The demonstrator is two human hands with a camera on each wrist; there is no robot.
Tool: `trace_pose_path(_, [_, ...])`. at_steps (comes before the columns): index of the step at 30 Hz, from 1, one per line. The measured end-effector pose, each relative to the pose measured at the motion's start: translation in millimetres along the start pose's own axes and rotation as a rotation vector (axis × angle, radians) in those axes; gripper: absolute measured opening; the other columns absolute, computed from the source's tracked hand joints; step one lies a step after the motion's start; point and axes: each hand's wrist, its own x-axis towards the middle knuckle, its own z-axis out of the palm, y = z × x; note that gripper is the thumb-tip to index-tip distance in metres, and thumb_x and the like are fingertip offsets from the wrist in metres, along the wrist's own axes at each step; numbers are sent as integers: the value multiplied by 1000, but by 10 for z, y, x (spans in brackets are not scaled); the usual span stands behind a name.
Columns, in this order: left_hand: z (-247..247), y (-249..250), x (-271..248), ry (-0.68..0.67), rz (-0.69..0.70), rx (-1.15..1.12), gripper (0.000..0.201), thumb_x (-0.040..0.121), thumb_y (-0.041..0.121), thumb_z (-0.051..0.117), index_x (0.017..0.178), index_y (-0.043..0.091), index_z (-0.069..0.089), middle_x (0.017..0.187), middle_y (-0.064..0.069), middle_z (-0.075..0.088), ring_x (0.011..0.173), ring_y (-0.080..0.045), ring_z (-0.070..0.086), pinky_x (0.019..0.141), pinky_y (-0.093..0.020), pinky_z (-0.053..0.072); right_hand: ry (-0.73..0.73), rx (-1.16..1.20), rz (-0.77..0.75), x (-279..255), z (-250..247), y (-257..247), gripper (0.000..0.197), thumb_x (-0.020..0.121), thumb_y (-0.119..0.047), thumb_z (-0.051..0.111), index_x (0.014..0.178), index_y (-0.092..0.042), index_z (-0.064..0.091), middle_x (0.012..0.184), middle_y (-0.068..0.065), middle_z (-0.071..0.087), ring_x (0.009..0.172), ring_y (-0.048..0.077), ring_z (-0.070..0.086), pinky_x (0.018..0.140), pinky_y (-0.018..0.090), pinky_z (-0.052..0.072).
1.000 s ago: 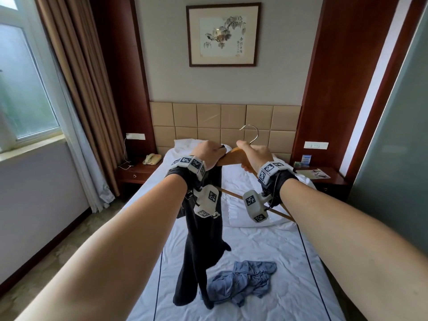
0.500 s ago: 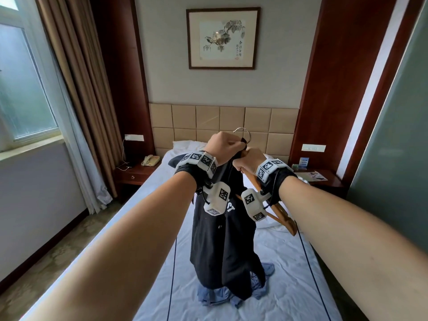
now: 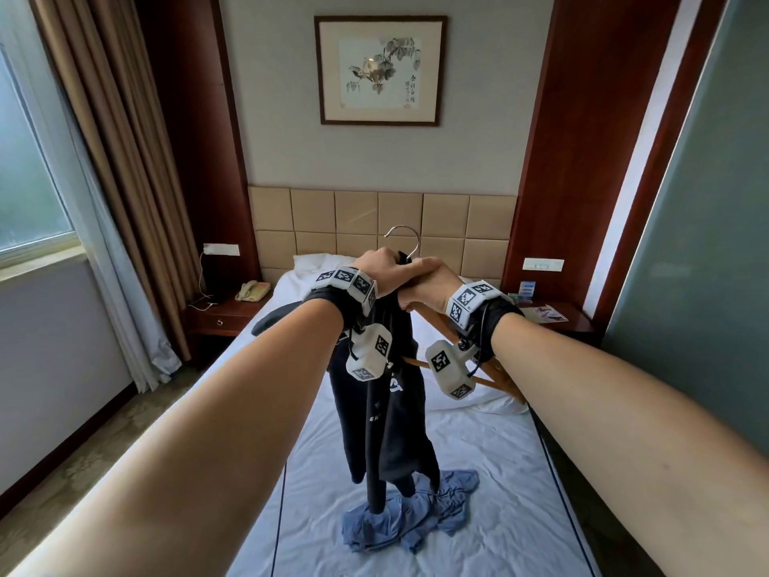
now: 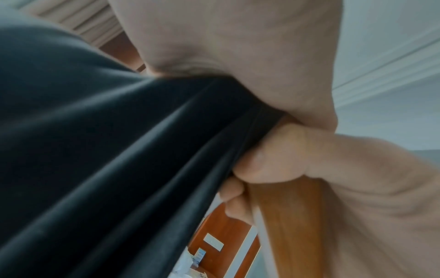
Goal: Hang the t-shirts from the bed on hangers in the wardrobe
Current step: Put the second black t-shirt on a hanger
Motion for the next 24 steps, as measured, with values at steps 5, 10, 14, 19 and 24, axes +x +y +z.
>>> trace_pose_path(5, [1,-56,40,35,-54,5,70,71,84,51,66,15,61,67,-3,65,71,-23,66,64,-33,53,-69,158,5,42,-41,111,11,73,3,67,83,-2,68,82,22,73,78,32,73,80,38,59])
trace_pose_path(10, [-61,-60,34,61,-114,60,59,75,72,57,60,15,60,61,-2,60,62,-20,58,53,-26,41,-112,283,29,12,-3,18,17,80,9,49,89,3,62,86,24,65,81,36,70,88,45,58])
trace_pose_path(14, [-151,-146,1,57,-171,97,56,76,70,53,66,15,57,67,-3,59,61,-19,56,52,-26,36,-97,269,55,37,3,61,14,80,-2,47,80,-6,60,80,19,63,79,35,70,85,41,60])
trace_pose_path(19, [-249,-243,-131,49,-174,66,70,58,88,56,66,18,57,60,3,53,56,-17,52,56,-26,38,-49,236,96,145,5,221,17,91,4,53,82,-10,57,77,12,58,75,27,62,77,35,60])
trace_pose_path(24, [-236,-214,-214,151,-134,82,54,64,71,65,59,19,49,58,4,51,56,-17,52,52,-25,36,-54,-289,93,276,93,266,19,72,-17,68,66,-17,50,65,1,50,62,23,47,56,28,39])
